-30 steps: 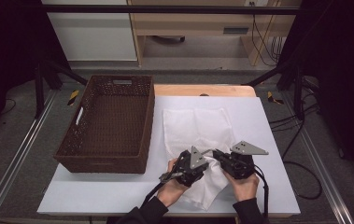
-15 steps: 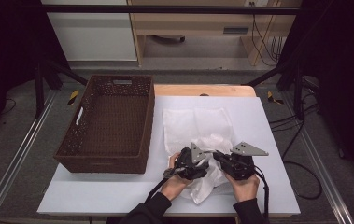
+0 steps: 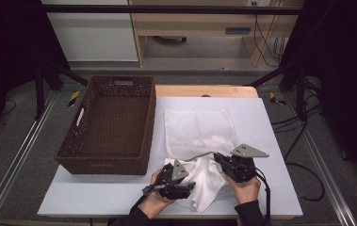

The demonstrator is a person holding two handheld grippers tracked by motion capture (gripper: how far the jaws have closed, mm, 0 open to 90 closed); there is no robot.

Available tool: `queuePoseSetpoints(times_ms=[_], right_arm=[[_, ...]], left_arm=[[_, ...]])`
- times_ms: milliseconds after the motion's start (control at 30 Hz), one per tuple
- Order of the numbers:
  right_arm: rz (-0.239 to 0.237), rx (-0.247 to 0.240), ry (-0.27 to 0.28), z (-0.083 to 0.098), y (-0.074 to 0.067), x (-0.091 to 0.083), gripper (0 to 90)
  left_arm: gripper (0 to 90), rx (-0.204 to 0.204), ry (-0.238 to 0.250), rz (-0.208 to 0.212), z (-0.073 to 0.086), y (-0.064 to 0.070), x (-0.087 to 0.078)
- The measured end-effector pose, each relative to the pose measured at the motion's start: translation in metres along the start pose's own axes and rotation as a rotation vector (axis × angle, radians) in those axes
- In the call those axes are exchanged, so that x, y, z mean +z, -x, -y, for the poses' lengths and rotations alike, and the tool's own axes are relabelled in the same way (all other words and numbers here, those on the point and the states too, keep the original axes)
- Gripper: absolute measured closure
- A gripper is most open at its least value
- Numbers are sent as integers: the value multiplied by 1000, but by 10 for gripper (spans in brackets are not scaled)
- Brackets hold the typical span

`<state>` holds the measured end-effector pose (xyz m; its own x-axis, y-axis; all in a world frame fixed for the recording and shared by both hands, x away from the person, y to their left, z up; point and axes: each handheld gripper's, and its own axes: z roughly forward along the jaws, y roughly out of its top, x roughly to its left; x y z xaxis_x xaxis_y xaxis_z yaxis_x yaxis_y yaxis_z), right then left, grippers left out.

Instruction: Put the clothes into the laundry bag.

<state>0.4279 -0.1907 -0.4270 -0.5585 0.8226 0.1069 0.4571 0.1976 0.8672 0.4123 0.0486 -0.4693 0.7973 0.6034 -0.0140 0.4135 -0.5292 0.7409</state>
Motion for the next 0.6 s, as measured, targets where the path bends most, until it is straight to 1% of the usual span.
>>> queuePoseSetpoints(times_ms=[33, 67, 100, 167, 200, 233, 300, 367, 400, 467, 533, 600], right_arm=[[-1, 0, 0, 0, 0, 0, 884], [-1, -2, 1, 0, 0, 0, 884], [-1, 3, -1, 0, 0, 0, 884], [-1, -2, -2, 0, 0, 1, 884], [-1, -1, -2, 0, 0, 1, 884], [-1, 2, 0, 0, 0, 1, 884], [0, 3, 2, 0, 1, 1, 884], [-2, 3, 6, -1, 1, 0, 884], [0, 7, 7, -1, 1, 0, 884], [-2, 5, 9, -1, 2, -1, 884], [1, 4, 18, -2, 2, -2, 884], [1, 7, 20, -2, 2, -3, 884]], left_arm=[[549, -7, 2, -3, 2, -1, 2], [614, -13, 1, 11, 2, -3, 5], [668, -15, 2, 16, 2, -3, 7], [808, -10, 25, 9, -1, -1, 6], [844, -6, 37, 4, -4, 1, 5], [853, 0, 57, 2, -7, 3, 4], [858, 3, 91, 21, -15, 9, 3], [858, 22, 123, 35, -23, 16, 5], [857, 28, 127, 39, -27, 19, 7], [853, 46, 139, 32, -38, 25, 15], [839, 50, 140, 16, -46, 27, 25], [830, 43, 136, 12, -52, 25, 36]])
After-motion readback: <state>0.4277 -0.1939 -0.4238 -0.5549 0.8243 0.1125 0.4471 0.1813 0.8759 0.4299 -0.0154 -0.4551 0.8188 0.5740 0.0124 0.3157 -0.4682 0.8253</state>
